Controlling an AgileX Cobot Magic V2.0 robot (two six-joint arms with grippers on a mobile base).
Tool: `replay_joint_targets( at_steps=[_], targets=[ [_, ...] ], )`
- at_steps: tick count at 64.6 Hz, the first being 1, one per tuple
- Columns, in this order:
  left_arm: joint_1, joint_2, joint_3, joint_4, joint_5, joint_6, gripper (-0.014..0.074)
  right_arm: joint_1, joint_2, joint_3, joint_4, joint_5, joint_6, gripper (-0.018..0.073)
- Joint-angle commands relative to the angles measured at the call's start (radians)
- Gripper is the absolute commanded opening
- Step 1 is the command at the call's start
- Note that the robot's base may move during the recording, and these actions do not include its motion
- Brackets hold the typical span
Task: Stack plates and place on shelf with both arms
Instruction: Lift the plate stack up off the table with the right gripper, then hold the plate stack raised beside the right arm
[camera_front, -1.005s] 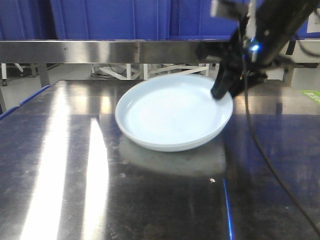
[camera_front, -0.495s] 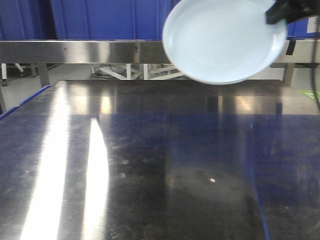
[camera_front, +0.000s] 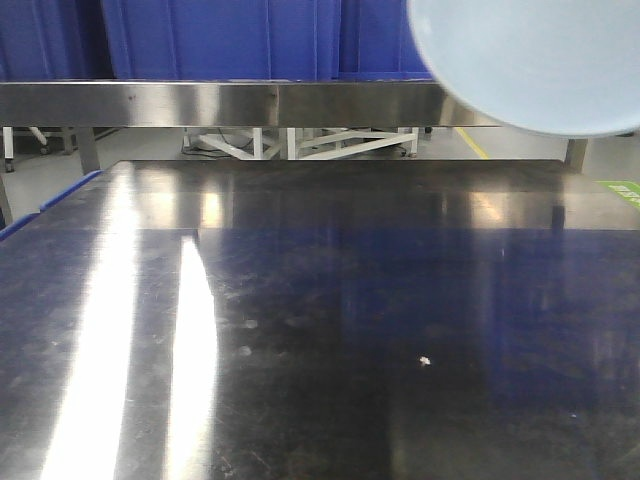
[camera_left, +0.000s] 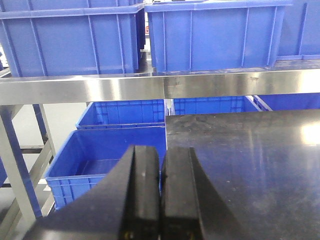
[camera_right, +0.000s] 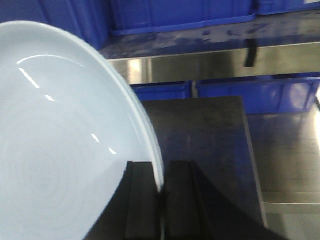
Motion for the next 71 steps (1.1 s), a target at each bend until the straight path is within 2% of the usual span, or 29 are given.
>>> replay_joint_targets(
  at_steps=[1,8,33,71],
  targets=[
    [0.001,0.006,-0.028,-0.003,-0.086,-0.003,0.0082,-0.028,-0.097,0.014,-0.039,-0.093,0.009,0.0058],
    [0.001,0.006,-0.028,-0.003,-0.086,-0.003,0.0082,-0.025,-0.191,0.065,-0.112,-0.082,0.009,0.0058],
    [0.001,0.006,-0.028,-0.003,-0.086,-0.003,0.0082,-0.024,-0.454,0.163,-0.114,0.026,0.009,0.0058],
    [0.001,0.006,-0.028,-0.003,-0.086,-0.003,0.0082,-0.024,-0.497,0.215,-0.114,0.047,0.009,0.0058]
  ],
)
